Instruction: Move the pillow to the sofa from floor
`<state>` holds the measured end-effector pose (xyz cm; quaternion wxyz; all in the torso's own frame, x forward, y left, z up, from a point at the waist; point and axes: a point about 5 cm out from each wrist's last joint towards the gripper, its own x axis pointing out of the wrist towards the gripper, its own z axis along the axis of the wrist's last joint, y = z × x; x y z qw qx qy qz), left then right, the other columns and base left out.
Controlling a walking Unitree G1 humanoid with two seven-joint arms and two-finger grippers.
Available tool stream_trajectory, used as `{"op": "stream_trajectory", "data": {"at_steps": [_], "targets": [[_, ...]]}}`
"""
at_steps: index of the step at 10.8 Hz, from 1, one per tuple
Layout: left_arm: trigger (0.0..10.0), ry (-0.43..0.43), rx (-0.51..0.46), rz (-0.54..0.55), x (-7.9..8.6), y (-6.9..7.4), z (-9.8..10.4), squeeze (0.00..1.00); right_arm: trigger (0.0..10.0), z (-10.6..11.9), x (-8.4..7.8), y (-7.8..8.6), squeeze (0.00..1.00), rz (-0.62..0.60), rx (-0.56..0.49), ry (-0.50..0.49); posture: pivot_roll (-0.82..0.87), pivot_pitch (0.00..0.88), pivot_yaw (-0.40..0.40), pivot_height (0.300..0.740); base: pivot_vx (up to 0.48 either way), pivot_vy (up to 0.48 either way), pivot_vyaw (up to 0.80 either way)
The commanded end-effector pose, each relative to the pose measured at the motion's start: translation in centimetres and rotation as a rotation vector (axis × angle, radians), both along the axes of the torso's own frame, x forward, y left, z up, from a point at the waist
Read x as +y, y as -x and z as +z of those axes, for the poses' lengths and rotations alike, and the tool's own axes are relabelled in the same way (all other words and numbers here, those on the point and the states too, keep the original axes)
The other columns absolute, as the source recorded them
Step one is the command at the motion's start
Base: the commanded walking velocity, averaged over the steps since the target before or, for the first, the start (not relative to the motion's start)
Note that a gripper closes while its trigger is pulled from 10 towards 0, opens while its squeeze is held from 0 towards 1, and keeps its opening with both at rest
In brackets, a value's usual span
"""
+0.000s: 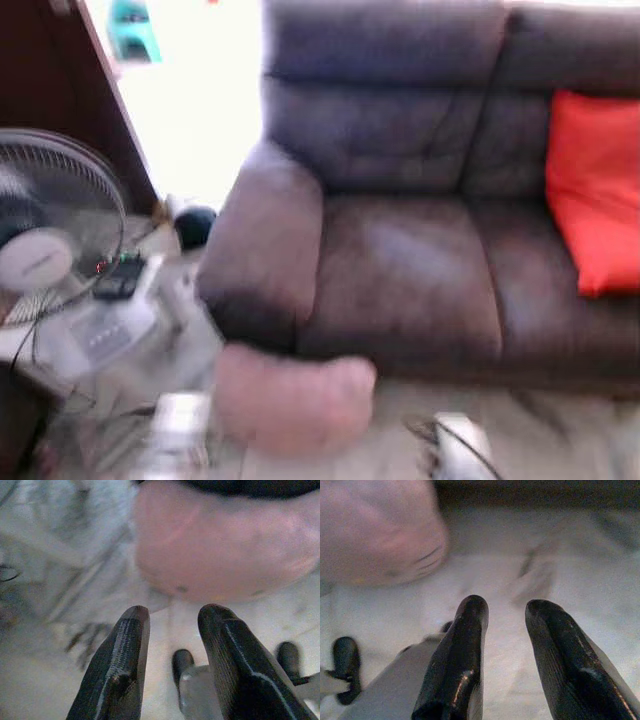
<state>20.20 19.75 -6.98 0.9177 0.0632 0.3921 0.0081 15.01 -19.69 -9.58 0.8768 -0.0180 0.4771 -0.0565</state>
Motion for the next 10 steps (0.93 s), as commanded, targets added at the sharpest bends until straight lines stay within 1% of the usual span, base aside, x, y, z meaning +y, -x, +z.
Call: {"op": "stream_trajectory", "data": {"at_steps": [1,4,6,10], "targets": [[10.0,-0.038,0.025,0.030,1.75,0.72,-0.11,0.00,10.0,0.31,1.05,-1.08,0.00,0.005,-0.035,-0.026,0.09,0.078,-0.056,0.740,0.300,0.000,0.00],[10.0,-0.036,0.016,0.028,1.70,0.41,0.05,0.00,10.0,0.30,1.03,-1.04,0.00,0.005,-0.034,-0.026,0.09,0.079,-0.056,0.740,0.266,0.000,0.00],[10.0,-0.019,-0.005,0.015,1.45,0.04,0.26,0.00,10.0,0.30,1.01,-1.04,0.00,0.004,-0.034,-0.026,0.09,0.081,-0.056,0.740,0.000,0.000,0.00],[10.0,-0.010,-0.007,0.030,1.40,-0.03,0.27,0.00,10.0,0.29,1.00,-0.99,0.00,0.004,-0.034,-0.028,0.09,0.078,-0.056,0.740,0.000,0.000,0.00]]}}
